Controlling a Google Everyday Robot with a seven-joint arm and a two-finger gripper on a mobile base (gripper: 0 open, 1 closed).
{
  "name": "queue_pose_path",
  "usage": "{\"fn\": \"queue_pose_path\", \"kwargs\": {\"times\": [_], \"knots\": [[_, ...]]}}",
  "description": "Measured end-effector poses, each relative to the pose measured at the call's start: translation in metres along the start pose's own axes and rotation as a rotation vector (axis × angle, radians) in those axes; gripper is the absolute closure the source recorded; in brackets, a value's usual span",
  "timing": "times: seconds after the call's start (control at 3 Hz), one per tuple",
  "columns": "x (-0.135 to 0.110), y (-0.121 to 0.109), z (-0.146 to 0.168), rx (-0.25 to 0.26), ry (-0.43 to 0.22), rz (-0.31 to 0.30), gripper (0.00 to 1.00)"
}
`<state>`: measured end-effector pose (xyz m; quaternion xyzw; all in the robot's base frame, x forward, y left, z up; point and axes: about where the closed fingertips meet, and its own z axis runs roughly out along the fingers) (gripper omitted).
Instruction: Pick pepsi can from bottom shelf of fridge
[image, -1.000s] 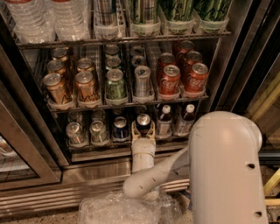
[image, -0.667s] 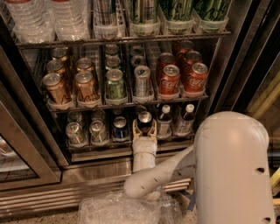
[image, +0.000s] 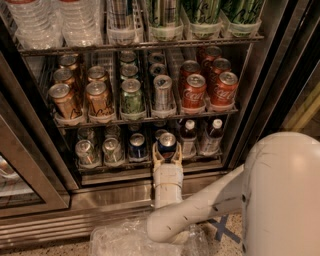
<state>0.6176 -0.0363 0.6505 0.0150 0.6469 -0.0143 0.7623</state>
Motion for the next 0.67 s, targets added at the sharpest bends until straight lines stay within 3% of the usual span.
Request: {"fn": "queue_pose_path", "kwargs": {"times": [0.67], "knots": [[-0.011, -0.005, -0.031, -0.014, 0.023, 0.027, 1.00]]}}
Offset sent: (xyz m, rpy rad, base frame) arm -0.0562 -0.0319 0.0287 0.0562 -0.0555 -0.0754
